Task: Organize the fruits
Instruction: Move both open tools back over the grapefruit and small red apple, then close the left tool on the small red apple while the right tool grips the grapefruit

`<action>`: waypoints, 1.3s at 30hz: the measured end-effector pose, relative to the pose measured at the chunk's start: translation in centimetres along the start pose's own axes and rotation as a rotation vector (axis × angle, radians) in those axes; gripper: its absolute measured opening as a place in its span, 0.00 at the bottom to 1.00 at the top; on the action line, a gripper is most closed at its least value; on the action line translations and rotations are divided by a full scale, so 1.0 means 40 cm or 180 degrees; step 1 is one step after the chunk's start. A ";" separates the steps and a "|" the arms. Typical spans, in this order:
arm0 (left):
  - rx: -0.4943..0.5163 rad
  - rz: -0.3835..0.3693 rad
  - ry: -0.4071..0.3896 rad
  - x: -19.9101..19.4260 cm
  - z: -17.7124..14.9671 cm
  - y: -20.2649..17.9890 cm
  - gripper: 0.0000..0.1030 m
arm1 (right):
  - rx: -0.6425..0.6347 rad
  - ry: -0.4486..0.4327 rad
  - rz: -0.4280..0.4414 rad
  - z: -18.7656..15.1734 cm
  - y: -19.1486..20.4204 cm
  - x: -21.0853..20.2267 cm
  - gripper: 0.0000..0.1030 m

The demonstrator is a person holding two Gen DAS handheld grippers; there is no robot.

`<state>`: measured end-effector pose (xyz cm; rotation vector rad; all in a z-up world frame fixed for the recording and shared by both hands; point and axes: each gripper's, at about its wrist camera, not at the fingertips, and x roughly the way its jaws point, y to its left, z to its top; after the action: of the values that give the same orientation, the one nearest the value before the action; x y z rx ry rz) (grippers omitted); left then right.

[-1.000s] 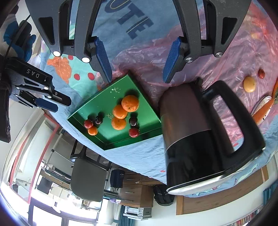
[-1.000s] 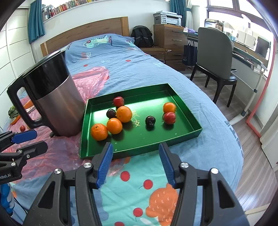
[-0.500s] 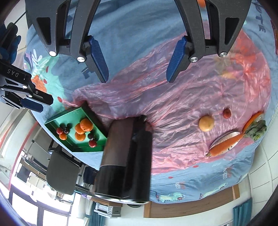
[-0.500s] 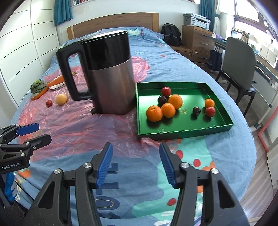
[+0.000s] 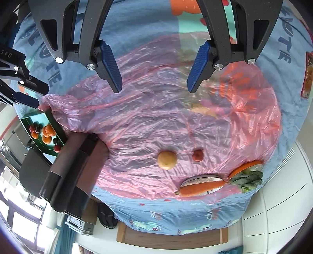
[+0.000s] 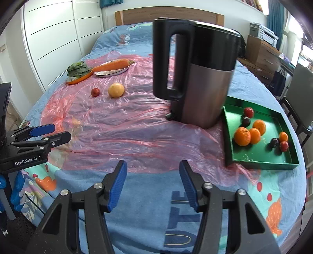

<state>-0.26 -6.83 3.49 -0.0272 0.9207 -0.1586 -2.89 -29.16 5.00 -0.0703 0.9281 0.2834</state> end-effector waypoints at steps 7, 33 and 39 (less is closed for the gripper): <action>-0.0279 0.0186 -0.0028 0.029 0.004 0.123 0.61 | -0.0214 0.0095 0.0268 0.048 0.096 0.099 0.82; -0.0366 0.0301 -0.0154 0.407 0.279 0.266 0.61 | -0.0150 -0.0239 0.0605 0.359 0.151 0.482 0.82; -0.0428 0.0311 -0.0108 0.453 0.279 0.298 0.60 | -0.0095 -0.0285 0.0669 0.407 0.158 0.543 0.82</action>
<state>20.88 1.77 -5.17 -0.1091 0.8957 -0.0054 20.36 -15.57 -2.17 0.0127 0.8430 0.4914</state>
